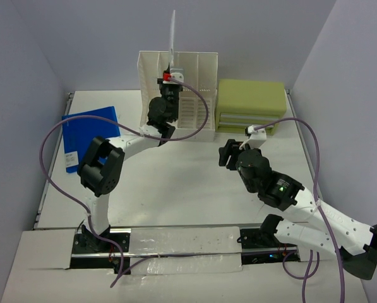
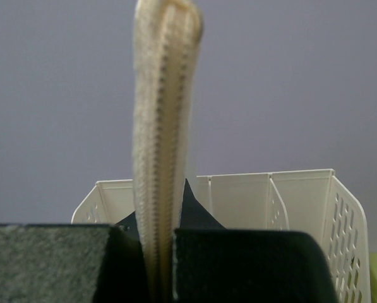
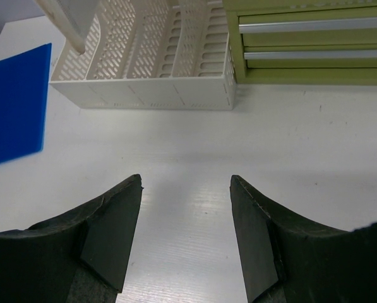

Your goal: Organize the desk

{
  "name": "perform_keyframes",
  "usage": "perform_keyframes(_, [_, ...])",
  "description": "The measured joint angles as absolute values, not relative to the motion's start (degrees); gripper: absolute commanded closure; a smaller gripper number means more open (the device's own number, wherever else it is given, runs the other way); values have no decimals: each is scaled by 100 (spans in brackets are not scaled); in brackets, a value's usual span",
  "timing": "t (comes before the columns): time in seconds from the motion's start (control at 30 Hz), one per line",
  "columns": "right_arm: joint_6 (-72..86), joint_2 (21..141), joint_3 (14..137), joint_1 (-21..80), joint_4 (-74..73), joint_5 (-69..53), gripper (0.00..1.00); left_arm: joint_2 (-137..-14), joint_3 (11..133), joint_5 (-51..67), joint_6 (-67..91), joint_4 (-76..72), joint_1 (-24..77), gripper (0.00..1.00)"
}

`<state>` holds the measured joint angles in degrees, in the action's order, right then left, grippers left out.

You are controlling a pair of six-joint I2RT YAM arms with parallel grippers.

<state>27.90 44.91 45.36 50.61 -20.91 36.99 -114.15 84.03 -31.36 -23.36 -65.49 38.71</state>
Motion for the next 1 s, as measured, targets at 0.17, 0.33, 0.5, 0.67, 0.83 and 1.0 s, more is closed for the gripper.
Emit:
perform_keyframes(0.17, [2759, 4487, 4536, 5057, -2105, 3699, 34, -11600, 8403, -3226, -2312, -6788, 3862, 100])
perform_keyframes(0.33, [2762, 4450, 4530, 5047, -2107, 3701, 34, -11795, 8193, -3221, -2198, -6982, 3859, 100])
perform_keyframes(0.5, [2762, 4350, 4465, 5044, -2114, 3704, 34, -11956, 7852, -3209, -2089, -7065, 3870, 100])
perform_keyframes(0.67, [2762, 4275, 4446, 5030, -2124, 3706, 34, -11987, 7448, -3203, -1861, -7139, 3874, 59])
perform_keyframes(0.83, [2764, 4211, 4440, 5028, -2130, 3698, 34, -11944, 6993, -3212, -1717, -7215, 3950, 2])
perform_keyframes(1.0, [2833, 4219, 4440, 5022, -2128, 3594, 34, -11328, 6938, -3257, -1412, -6209, 4005, 1])
